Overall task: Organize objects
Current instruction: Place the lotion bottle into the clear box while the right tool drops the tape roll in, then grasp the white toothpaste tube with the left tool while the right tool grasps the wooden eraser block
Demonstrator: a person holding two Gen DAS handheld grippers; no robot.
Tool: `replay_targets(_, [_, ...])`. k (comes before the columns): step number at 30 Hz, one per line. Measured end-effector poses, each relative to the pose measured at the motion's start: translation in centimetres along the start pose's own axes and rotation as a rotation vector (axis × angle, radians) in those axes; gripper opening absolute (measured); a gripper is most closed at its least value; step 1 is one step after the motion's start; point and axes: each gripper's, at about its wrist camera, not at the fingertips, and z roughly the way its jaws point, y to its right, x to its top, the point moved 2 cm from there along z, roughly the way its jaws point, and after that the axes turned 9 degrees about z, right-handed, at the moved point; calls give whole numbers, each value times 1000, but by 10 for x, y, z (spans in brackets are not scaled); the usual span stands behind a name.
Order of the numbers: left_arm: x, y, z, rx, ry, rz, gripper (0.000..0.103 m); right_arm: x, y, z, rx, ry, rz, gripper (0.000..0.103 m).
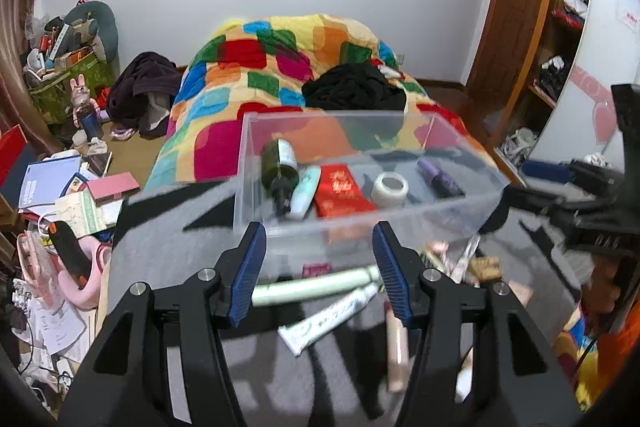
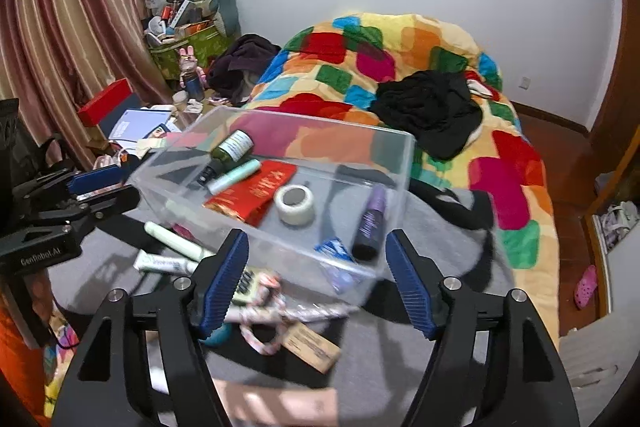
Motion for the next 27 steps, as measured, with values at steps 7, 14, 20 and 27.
replay_targets(7, [-35,1,21,-35,-112,5,55,-30,17,11,-28,-84,-33,68])
replay_targets(14, [-54,6,42,-82,-191,26,55,-62,8,35,-14,-173,-107,68])
replay_targets(20, [-50,14,53,-109,-203,39,55,-64,6,47,28,-199,-101,66])
replay_targets(27, [-51,23,52,-108,-200,70,30,-68,7,47,48,-214,-80,41])
